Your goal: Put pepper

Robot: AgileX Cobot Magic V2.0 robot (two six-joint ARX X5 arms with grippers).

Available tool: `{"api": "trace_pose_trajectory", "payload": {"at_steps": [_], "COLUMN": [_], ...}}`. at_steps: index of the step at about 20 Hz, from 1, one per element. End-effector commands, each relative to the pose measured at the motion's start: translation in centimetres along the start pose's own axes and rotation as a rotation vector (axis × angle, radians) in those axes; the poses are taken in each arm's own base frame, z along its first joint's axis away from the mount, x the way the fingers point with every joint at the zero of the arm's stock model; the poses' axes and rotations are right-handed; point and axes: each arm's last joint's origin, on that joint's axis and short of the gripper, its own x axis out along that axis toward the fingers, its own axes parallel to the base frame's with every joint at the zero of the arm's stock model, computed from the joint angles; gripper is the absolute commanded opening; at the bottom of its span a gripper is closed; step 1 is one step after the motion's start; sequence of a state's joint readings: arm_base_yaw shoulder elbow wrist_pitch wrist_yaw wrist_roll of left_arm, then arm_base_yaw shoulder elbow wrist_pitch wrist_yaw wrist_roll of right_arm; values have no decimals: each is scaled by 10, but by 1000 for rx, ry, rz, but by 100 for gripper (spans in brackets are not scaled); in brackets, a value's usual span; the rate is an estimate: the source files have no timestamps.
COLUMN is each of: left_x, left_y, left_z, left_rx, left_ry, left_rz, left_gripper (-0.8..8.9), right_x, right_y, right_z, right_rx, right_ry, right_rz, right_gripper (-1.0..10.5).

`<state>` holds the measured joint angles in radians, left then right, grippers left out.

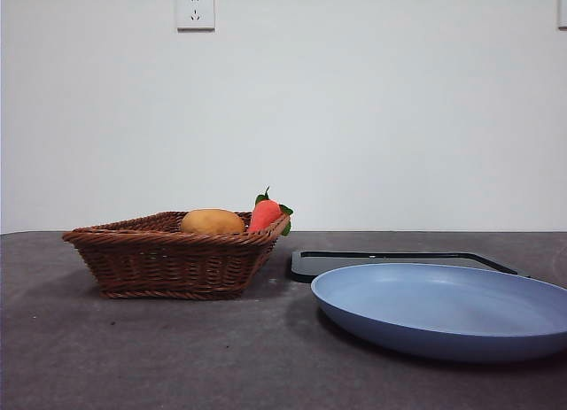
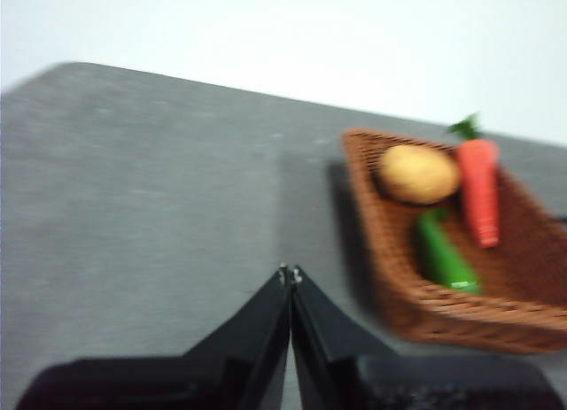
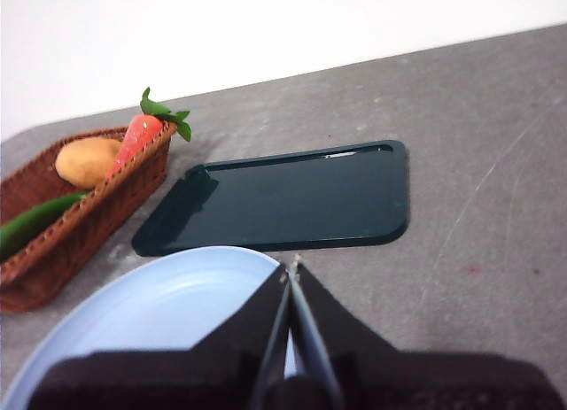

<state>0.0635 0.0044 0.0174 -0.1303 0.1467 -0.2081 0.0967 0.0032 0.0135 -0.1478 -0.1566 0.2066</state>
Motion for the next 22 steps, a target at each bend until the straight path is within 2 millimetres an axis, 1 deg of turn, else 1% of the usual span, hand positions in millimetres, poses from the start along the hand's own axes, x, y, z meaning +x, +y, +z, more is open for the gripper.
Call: {"api": "trace_pose_trajectory", "payload": {"at_steps": [1,6,9,13,17,22], "left_x": [-1,-8,-14,-19,-17,-8], "left_y": [-2,-8,-13,-21,-29,-36], "left_z": [3,24,42,71,100,130], "left_rx": [-92,-127,-125,-116,-72,-2], "left_ry": [-13,-52,-64,-47,13,147], "left_rz": [-59,-86,-90,-112,-182,-254], "left_gripper": [6,6,6,6,6,6], "right_x": [-2,-10,-15,-19,-20,-16], "right_y": [2,9,13,20,26,35], "right_z": [9,32,51,79,107,140], "right_rx": [86,95,90,88,87,11], "right_ry": [-36,-100,-128,-133,-64,103], "right_rz": [12,27,35,39,27,92], "right_gripper": [6,5,5,5,5,5]}}
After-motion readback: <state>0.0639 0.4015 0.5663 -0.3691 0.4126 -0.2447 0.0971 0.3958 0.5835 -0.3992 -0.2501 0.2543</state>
